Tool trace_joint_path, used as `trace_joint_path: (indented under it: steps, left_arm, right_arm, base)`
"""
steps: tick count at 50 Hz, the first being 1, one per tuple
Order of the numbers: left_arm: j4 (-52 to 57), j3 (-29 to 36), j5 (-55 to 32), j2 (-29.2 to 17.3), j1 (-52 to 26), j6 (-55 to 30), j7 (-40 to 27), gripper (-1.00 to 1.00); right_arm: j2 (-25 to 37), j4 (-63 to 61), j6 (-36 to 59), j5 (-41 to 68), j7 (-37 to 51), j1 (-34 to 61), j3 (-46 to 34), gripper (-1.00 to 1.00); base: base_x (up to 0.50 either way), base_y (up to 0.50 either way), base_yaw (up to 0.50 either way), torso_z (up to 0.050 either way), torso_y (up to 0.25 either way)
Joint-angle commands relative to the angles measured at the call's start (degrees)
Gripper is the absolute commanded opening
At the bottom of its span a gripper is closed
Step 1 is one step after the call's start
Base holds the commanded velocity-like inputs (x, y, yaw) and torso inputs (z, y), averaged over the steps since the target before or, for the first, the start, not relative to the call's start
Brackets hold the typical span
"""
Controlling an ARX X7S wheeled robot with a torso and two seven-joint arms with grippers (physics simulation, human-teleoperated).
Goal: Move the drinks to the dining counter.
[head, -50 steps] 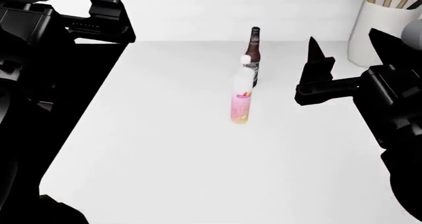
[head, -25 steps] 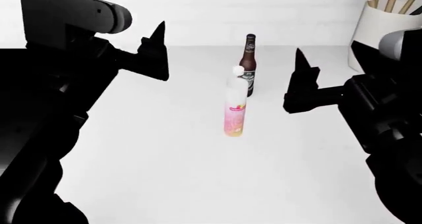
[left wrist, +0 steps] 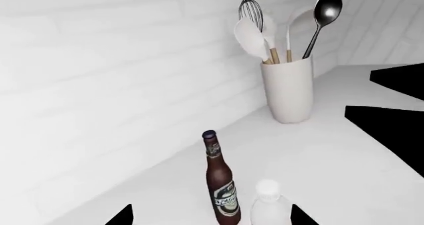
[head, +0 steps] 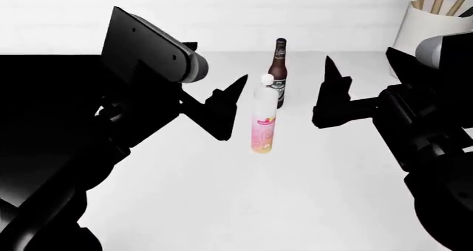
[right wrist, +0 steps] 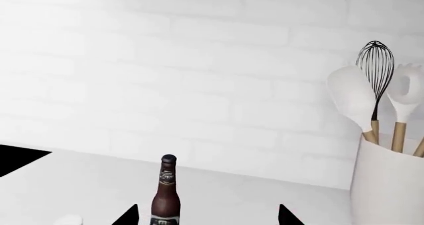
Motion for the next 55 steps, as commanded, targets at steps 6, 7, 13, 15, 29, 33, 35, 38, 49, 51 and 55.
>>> trace_joint_path:
  steps: [6, 7, 13, 15, 29, 33, 35, 38, 49, 51, 55]
  left_arm:
    - [1.91, 7.15, -5.45, -7.32, 9.2, -2.19, 4.24, 1.0]
    - [2.04, 7.24, -5.6, -7.53, 9.27, -2.1, 4.29, 1.0]
    - [0.73, 6.58, -5.32, -7.88, 10.27, -0.77, 3.7, 1.0]
    - [0.55, 7.34, -5.19, -8.17, 11.16, -0.04, 3.58, 1.0]
    - [-10.85, 16.55, -3.66, -7.15, 13.78, 8.53, 6.99, 1.0]
    - [-13.48, 18.5, -3.13, -6.62, 13.79, 10.51, 7.74, 1.0]
    - [-14.7, 19.6, -2.42, -6.52, 13.61, 11.46, 7.68, 1.0]
    - [-16.26, 20.49, -2.12, -6.19, 13.27, 12.11, 7.97, 1.0]
    - [-22.31, 25.23, 0.79, -6.19, 12.87, 15.68, 8.04, 1.0]
    - [-22.65, 25.5, 0.97, -6.3, 12.92, 15.81, 7.95, 1.0]
    - [-23.85, 25.35, 1.11, -6.49, 12.95, 16.62, 8.07, 1.0]
  right_arm:
    - [4.06, -0.62, -0.89, 1.18, 0.76, 0.19, -0.08, 1.0]
    - [4.08, -0.59, -1.0, 1.03, 0.65, 0.16, -0.16, 1.0]
    - [4.2, -0.56, -1.42, 0.74, 0.5, -0.04, -0.52, 1.0]
    - [4.27, -0.57, -1.5, 0.88, 0.63, -0.04, -0.54, 1.0]
    - [4.95, -0.34, -2.23, 0.7, 0.45, -0.22, -1.02, 1.0]
    - [5.16, -0.5, -2.82, 0.28, -0.03, -0.93, -0.88, 1.0]
    - [5.3, -0.58, -2.98, 0.29, -0.05, -1.17, -0.8, 1.0]
    - [5.47, -0.71, -3.13, 0.48, 0.13, -1.42, -0.69, 1.0]
    - [6.09, -1.08, -3.78, 1.08, 0.55, -2.31, -0.27, 1.0]
    - [6.12, -1.1, -4.02, 0.83, 0.31, -2.53, -0.31, 1.0]
    - [6.23, -1.18, -4.32, 0.69, 0.22, -2.8, -0.34, 1.0]
  base:
    - [0.0, 0.0, 0.0, -0.011, 0.0]
    - [0.0, 0.0, 0.0, -0.011, 0.0]
    - [0.0, 0.0, 0.0, -0.012, 0.0]
    - [0.0, 0.0, 0.0, -0.012, 0.0]
    - [0.0, 0.0, 0.0, -0.016, 0.0]
    - [0.0, 0.0, 0.0, -0.019, 0.0]
    - [0.0, 0.0, 0.0, -0.019, 0.0]
    - [0.0, 0.0, 0.0, -0.018, 0.0]
    - [0.0, 0.0, 0.0, -0.018, 0.0]
    - [0.0, 0.0, 0.0, -0.019, 0.0]
    - [0.0, 0.0, 0.0, -0.019, 0.0]
